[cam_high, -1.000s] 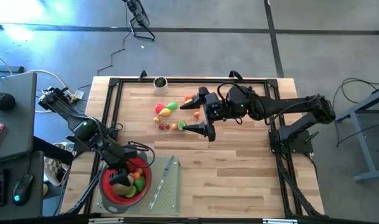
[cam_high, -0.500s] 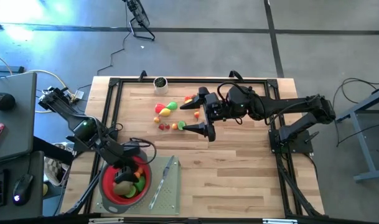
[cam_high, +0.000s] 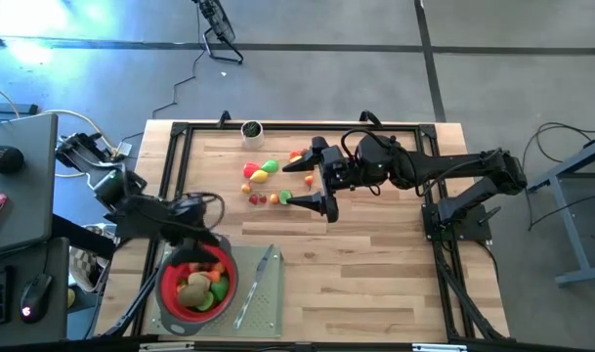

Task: Pick & Place Fruit
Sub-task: Put the pear into the red strainer bowl on the shelf

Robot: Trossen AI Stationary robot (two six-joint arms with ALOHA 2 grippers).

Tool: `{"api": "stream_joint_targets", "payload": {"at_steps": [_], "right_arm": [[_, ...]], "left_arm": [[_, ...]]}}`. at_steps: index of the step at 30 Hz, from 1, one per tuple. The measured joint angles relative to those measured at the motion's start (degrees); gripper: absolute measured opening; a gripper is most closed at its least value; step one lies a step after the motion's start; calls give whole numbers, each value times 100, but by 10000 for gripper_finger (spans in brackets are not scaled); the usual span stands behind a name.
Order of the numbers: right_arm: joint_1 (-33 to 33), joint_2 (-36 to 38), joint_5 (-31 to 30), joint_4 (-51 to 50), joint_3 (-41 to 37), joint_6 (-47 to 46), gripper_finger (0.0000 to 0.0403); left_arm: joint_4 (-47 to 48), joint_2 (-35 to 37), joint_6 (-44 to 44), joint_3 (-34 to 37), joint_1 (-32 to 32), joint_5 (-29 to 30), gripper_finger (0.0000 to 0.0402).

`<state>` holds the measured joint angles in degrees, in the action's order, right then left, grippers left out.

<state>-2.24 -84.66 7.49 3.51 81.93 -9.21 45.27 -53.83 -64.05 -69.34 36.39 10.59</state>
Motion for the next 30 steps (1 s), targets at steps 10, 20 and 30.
{"api": "stream_joint_targets", "payload": {"at_steps": [10, 20, 30], "right_arm": [[-5, 0, 20, -2, 0, -1, 362], [-7, 0, 35, -7, 0, -787, 362], [0, 0, 26, 9, 0, -1158, 362]], "left_arm": [[-1003, 551, 1338, -2, -1, 1134, 321], [-2236, 577, 2865, -2, -1, 1602, 321], [-2875, 571, 4029, -2, -1, 2393, 321]]}}
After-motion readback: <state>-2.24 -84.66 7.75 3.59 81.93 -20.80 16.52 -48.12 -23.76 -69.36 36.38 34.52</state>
